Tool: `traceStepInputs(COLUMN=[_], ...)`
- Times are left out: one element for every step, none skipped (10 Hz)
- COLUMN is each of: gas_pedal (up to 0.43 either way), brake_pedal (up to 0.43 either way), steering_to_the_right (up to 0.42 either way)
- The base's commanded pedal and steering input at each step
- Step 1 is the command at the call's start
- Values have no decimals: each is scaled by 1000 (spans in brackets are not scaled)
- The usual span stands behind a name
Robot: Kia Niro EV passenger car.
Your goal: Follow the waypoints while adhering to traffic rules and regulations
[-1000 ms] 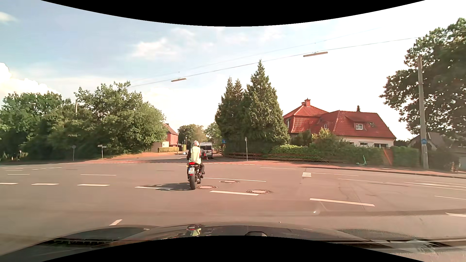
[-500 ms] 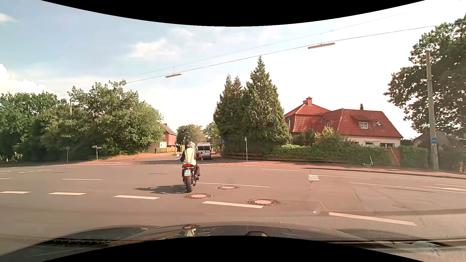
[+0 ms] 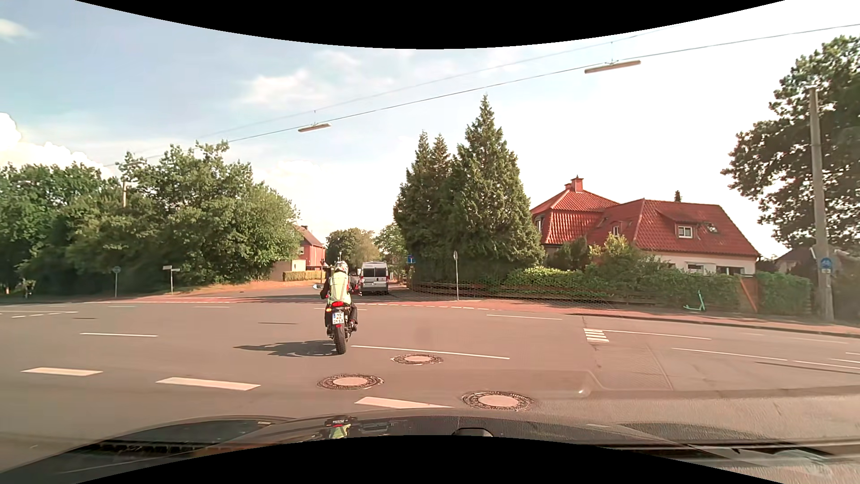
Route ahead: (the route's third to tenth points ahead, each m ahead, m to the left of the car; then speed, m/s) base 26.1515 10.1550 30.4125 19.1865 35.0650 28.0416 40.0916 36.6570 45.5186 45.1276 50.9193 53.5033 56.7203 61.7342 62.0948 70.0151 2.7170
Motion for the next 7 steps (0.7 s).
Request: traceStepInputs(gas_pedal=[150,150,150,157,169,169,169], brake_pedal=[0,0,0,0,0,0,0], steering_to_the_right=[-23,-40,-64,-87,-117,-136,-145])
